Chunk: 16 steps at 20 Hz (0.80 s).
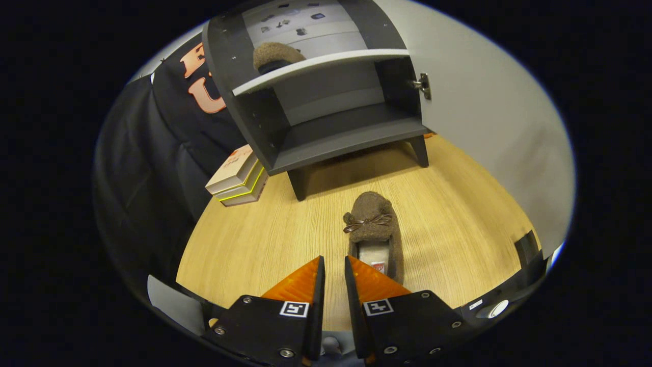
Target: Open the shoe cabinet door, grab the shoes and put them into the shoe cabinet, then close the shoe cabinet door.
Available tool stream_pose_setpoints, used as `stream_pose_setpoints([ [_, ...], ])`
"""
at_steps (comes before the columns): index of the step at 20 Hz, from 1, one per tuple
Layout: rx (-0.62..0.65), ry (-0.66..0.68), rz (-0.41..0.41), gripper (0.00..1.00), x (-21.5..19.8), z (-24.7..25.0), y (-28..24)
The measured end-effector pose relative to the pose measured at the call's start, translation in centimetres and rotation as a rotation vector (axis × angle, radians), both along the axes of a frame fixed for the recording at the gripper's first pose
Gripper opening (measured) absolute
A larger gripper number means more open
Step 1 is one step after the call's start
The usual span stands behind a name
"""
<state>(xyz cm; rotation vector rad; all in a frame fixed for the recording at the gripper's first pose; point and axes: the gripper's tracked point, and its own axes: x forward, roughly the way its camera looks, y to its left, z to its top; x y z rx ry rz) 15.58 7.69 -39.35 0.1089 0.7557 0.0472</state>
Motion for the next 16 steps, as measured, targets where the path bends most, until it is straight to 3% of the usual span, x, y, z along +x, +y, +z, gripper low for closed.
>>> stream_pose_setpoints([
  [10,0.016,0.156,-0.014,0.25,3.8,-6.9,-1.3],
  [16,-0.015,0.155,-0.039,0.20,5.8,-8.4,-2.0],
])
